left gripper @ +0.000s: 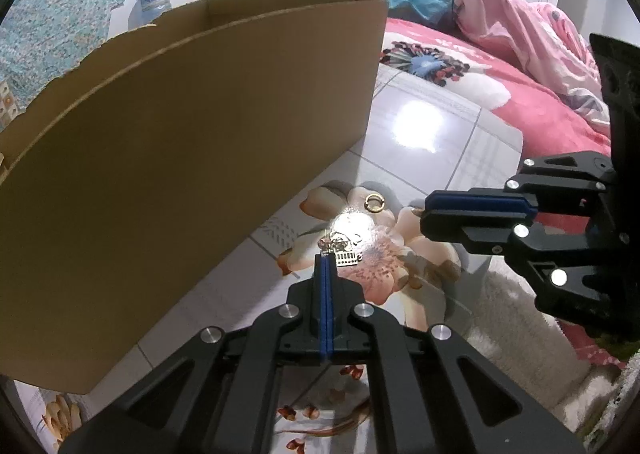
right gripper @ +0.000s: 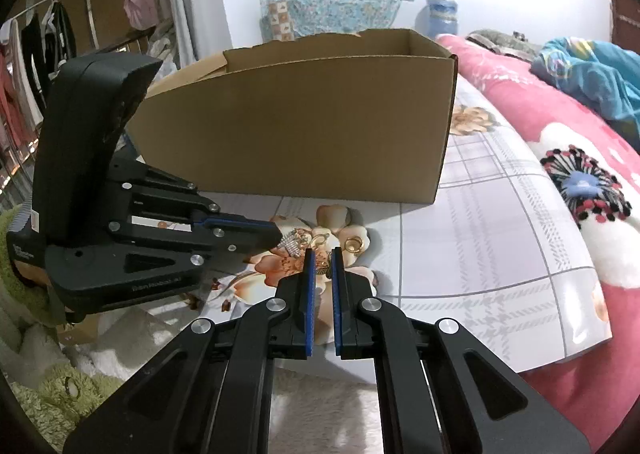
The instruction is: Organize jewelry
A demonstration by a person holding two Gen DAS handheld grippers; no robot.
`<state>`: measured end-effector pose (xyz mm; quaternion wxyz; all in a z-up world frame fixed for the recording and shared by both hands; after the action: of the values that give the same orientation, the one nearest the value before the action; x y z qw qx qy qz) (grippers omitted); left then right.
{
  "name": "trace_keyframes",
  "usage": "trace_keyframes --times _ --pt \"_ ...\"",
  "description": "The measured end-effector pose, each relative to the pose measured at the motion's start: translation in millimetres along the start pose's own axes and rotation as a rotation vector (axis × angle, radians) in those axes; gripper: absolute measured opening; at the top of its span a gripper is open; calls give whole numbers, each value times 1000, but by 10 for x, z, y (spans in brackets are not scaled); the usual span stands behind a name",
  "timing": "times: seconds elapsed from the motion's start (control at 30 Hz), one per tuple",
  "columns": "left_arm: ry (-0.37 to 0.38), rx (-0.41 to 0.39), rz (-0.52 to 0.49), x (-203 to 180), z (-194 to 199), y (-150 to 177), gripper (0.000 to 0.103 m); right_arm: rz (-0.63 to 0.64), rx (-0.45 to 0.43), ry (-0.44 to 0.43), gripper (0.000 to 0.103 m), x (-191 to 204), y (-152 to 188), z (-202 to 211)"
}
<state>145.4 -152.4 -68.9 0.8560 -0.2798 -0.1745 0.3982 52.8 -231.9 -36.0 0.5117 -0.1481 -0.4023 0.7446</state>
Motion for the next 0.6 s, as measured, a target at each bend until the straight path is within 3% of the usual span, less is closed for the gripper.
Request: trace_keyframes --times 0.27,0.43,0.53,0.6 --pt "5 -46 9 40 142 -54 0 -4 -9 -1 6 16 1 24" --pt "41 -16 31 18 92 -75 1 -1 -9 -5 6 42 3 18" --pt "53 -6 56 26 29 -114 16 -4 -11 -6 6 45 -5 12" --pt "59 -7 63 23 -7 -137 17 -7 -12 -7 6 40 -7 12"
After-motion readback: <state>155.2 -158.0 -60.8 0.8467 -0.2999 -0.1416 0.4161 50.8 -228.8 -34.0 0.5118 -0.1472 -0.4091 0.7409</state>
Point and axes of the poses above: each gripper's, at about its wrist camera, not at the fingertips, and z roughly against the way its jaws point, x to its left, y to its underside, the point moved 7 cm from there along -z, roughly the way its jaws point, and after that the axes turned 7 degrees about -y, right-handed, at the moved point
